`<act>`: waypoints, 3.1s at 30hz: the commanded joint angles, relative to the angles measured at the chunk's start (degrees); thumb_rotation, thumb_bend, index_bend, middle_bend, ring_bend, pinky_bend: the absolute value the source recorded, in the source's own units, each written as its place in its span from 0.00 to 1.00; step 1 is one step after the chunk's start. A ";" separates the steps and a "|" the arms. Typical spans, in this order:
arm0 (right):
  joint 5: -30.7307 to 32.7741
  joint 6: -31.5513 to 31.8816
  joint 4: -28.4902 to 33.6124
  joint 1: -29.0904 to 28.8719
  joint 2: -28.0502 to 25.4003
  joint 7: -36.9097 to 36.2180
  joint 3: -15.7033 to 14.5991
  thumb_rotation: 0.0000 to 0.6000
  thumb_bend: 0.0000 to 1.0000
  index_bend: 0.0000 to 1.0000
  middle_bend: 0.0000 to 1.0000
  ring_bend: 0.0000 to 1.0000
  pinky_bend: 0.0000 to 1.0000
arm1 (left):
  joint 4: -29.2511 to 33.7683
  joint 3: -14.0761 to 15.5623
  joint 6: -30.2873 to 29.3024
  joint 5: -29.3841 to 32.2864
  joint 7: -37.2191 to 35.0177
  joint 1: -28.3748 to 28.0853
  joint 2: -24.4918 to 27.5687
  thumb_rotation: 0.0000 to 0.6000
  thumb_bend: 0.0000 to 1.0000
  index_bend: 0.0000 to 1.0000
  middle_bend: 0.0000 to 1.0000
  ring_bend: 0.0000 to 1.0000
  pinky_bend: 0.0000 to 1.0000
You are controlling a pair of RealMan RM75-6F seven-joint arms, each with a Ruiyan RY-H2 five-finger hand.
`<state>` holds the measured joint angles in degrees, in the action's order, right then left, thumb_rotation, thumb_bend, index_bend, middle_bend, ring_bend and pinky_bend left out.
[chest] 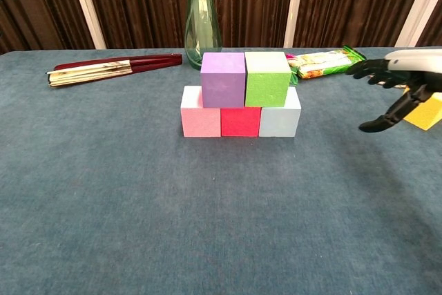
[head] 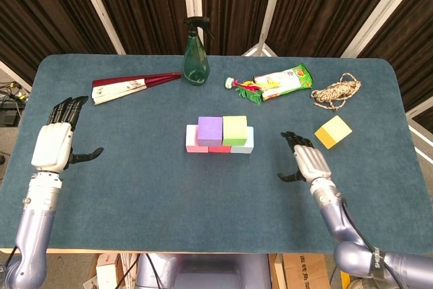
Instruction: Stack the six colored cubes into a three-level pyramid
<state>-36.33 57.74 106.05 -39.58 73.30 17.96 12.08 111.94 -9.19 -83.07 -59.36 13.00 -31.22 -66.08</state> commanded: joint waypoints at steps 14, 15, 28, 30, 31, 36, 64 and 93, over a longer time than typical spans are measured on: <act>2.93 1.70 -0.47 -4.08 4.45 2.95 1.67 1.00 0.27 0.00 0.00 0.00 0.00 | -0.49 -1.84 3.13 -0.22 -0.44 1.53 -0.02 1.00 0.18 0.00 0.06 0.01 0.00; 2.87 1.70 -0.45 -4.19 4.58 3.01 1.63 1.00 0.27 0.00 0.00 0.00 0.00 | -0.51 -1.97 3.21 -0.22 -0.42 1.60 -0.06 1.00 0.18 0.00 0.06 0.01 0.00; 2.99 2.04 -0.46 -5.72 6.41 3.29 1.95 1.00 0.27 0.00 0.00 0.00 0.00 | -0.75 -3.35 4.46 0.08 -0.08 2.51 -0.18 1.00 0.18 0.00 0.06 0.01 0.00; 3.22 2.10 -0.47 -5.85 6.53 3.29 1.99 1.00 0.27 0.00 0.00 0.00 0.00 | -0.78 -3.52 4.64 0.14 -0.07 2.61 -0.16 1.00 0.18 0.00 0.06 0.01 0.00; 3.34 2.10 -0.47 -5.91 6.57 3.31 1.99 1.00 0.27 0.00 0.00 0.00 0.00 | -0.82 -3.61 4.74 0.17 -0.07 2.66 -0.16 1.00 0.18 0.00 0.06 0.01 0.00; 3.67 2.22 -0.39 -6.20 6.75 3.61 1.80 1.00 0.27 0.00 0.00 0.00 0.00 | -0.98 -3.95 5.25 0.37 -0.06 2.83 -0.22 1.00 0.19 0.00 0.06 0.01 0.00; 4.22 3.18 0.44 -7.28 7.95 4.70 1.22 1.00 0.27 0.00 0.00 0.00 0.00 | -1.58 -5.25 6.63 0.81 0.12 3.68 -0.56 1.00 0.19 0.00 0.06 0.01 0.00; 5.49 4.97 0.28 -8.03 8.81 6.52 0.80 1.00 0.27 0.00 0.00 0.00 0.00 | -1.84 -6.05 7.43 1.10 0.18 4.05 -0.72 1.00 0.19 0.00 0.06 0.01 0.00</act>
<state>-30.84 62.67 106.33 -47.64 82.13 24.47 12.88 110.09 -15.25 -75.64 -58.26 13.17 -27.17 -66.80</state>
